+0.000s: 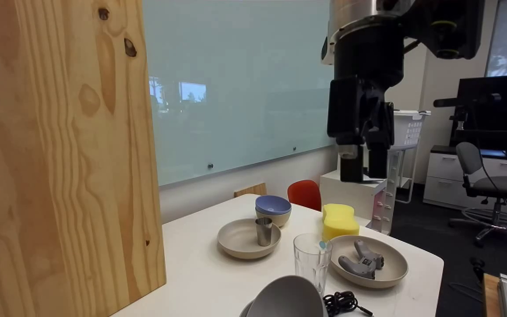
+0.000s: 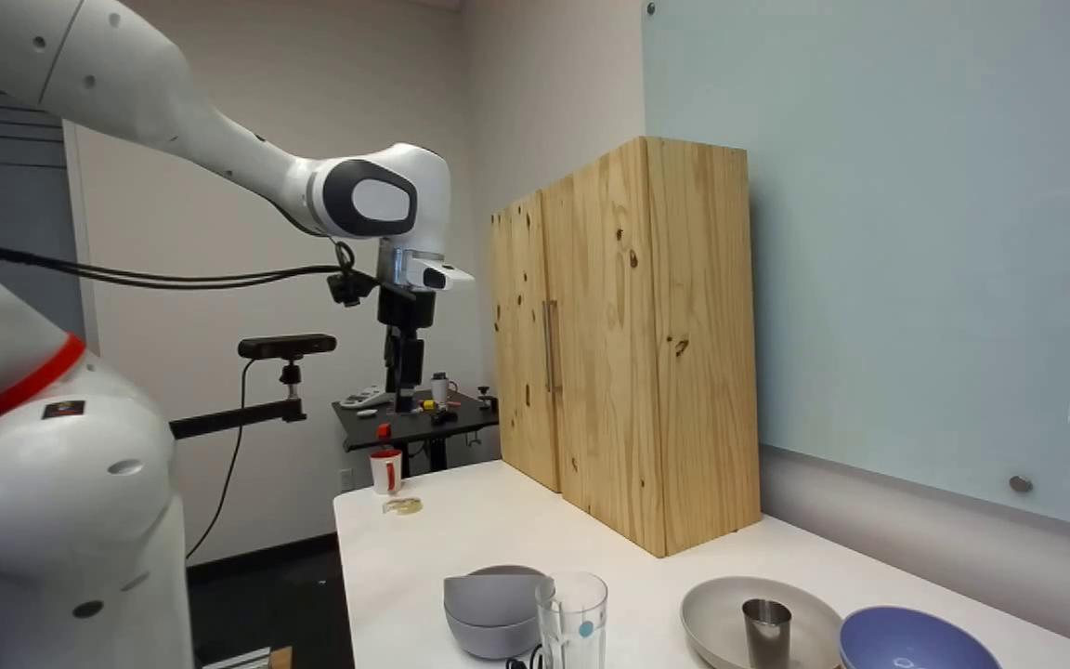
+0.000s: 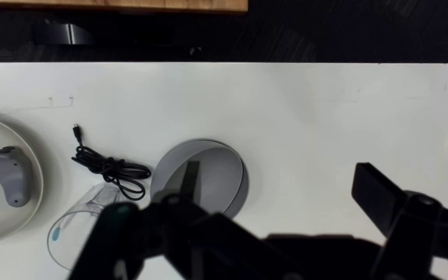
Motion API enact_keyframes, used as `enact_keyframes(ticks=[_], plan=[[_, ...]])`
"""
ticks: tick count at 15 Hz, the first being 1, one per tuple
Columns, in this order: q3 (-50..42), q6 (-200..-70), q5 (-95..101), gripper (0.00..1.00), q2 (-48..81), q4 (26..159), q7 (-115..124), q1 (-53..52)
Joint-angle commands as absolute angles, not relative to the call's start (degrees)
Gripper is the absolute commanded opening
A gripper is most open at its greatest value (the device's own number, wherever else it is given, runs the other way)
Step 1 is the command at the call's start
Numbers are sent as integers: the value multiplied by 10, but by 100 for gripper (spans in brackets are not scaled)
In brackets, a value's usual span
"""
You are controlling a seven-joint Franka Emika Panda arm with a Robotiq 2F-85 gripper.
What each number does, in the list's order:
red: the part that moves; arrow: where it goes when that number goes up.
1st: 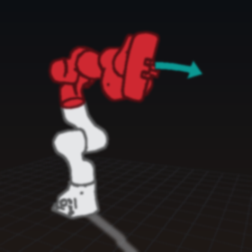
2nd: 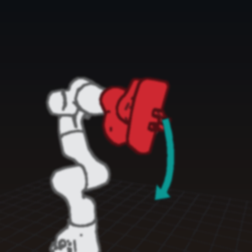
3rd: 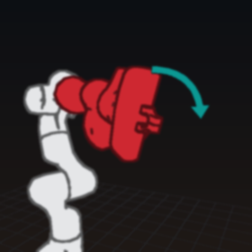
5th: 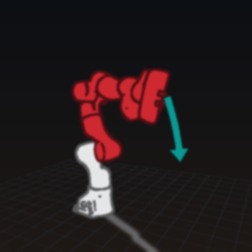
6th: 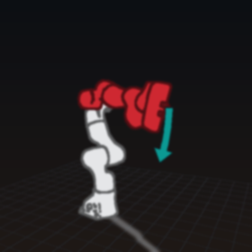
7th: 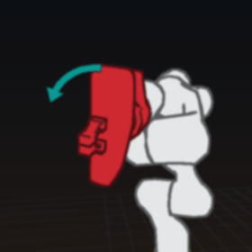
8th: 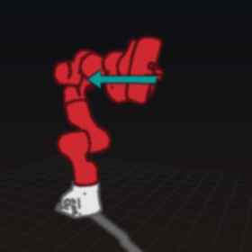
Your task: Put the gaming console directly onto the table
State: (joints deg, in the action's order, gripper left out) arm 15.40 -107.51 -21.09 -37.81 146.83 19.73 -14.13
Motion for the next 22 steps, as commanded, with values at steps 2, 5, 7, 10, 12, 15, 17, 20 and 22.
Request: enact_keyframes(ticks=[2, 5, 7, 10, 12, 15, 17, 20, 22], plan=[[142, -1042, -184, 100, -379, 1449, 191, -115], [117, -958, -133, 100, -419, 1440, 180, -92], [74, -876, -117, 100, -449, 1436, 101, -97], [22, -719, -40, 100, -505, 1422, 7, -88], [-12, -631, 46, 100, -537, 1398, -75, -81], [-95, -576, 207, 100, -558, 1378, -201, -119], [-119, -601, 309, 100, -569, 1393, -293, -104], [-214, -676, 439, 100, -591, 1413, -329, -99], [-262, -734, 485, 100, -594, 1429, -309, -75]])
